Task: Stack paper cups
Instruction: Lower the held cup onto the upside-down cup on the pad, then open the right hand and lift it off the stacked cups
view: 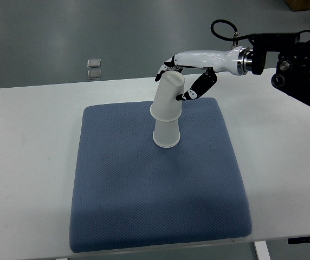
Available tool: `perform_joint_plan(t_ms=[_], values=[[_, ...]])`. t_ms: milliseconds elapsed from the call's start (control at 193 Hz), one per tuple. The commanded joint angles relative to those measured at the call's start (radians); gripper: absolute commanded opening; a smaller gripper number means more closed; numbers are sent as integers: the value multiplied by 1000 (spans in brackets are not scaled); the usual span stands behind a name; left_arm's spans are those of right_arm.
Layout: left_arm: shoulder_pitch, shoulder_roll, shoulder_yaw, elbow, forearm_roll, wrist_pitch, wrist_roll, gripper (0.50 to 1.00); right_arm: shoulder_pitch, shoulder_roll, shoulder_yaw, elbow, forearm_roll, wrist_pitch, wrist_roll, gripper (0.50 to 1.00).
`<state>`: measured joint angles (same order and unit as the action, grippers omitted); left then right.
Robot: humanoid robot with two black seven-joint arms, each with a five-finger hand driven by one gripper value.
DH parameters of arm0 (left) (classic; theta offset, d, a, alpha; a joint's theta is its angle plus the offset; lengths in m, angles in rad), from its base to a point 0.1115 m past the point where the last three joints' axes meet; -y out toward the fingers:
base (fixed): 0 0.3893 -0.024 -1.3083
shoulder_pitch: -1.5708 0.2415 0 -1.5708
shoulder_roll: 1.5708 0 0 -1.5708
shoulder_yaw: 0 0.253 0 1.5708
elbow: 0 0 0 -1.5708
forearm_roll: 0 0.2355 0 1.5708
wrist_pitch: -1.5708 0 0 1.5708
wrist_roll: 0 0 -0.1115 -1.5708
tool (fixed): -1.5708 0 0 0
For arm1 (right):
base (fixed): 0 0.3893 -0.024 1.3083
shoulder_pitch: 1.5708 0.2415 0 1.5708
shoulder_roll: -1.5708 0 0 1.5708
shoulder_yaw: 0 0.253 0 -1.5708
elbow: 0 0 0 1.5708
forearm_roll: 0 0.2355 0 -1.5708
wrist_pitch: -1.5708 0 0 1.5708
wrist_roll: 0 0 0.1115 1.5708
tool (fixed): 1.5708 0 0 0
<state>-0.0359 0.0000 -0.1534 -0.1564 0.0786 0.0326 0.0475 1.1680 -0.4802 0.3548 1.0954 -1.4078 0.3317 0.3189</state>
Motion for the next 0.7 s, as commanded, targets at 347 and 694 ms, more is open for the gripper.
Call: perform_joint_plan(t_ms=[347,694], values=[[1,0,0,0,1,0,0,1000,-11,2,-23,-9,0,-23,-1,621],[-1,0,0,0,0,0,0,1000,-30,3,-48,-12,0,-40,-1,719]])
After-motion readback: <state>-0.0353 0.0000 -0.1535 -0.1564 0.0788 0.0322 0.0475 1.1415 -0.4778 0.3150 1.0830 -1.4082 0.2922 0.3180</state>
